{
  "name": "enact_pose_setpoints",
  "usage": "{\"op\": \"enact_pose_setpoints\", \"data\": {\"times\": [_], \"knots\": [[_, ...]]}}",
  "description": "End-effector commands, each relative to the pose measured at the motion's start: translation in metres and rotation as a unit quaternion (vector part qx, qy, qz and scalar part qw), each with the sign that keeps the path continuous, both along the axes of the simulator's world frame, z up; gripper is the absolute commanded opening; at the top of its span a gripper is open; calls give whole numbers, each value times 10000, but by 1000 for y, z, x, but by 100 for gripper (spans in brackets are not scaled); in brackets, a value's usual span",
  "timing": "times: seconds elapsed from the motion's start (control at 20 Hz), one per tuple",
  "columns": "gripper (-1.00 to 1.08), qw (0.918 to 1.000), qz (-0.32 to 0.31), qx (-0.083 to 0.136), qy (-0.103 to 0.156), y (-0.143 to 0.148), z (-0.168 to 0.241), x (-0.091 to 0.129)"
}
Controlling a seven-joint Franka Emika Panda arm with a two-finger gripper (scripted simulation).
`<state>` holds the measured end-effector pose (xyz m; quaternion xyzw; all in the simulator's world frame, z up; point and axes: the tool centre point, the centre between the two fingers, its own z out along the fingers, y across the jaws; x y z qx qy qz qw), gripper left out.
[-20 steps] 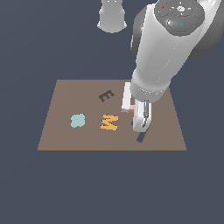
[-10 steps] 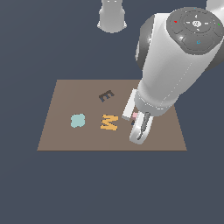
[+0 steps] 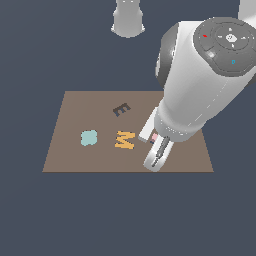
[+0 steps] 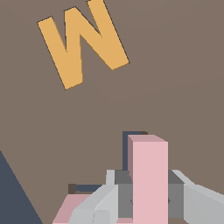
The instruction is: Insert a designated object into the corresponding slot on a board.
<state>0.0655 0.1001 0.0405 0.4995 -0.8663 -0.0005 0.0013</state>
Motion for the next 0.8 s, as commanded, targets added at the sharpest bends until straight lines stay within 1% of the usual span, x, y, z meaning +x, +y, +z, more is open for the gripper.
{"op": "enact_pose_setpoints", "data": {"times": [0.0, 0.4, 0.65, 0.7, 0.75], "knots": [[-100, 10000, -69, 1, -2, 0, 0, 2], [-100, 10000, -66, 0, 0, -1, -1, 2], [-100, 10000, -59, 0, -5, -1, -10, 2], [100, 10000, -59, 0, -5, -1, -10, 2], [100, 10000, -59, 0, -5, -1, -10, 2]]}}
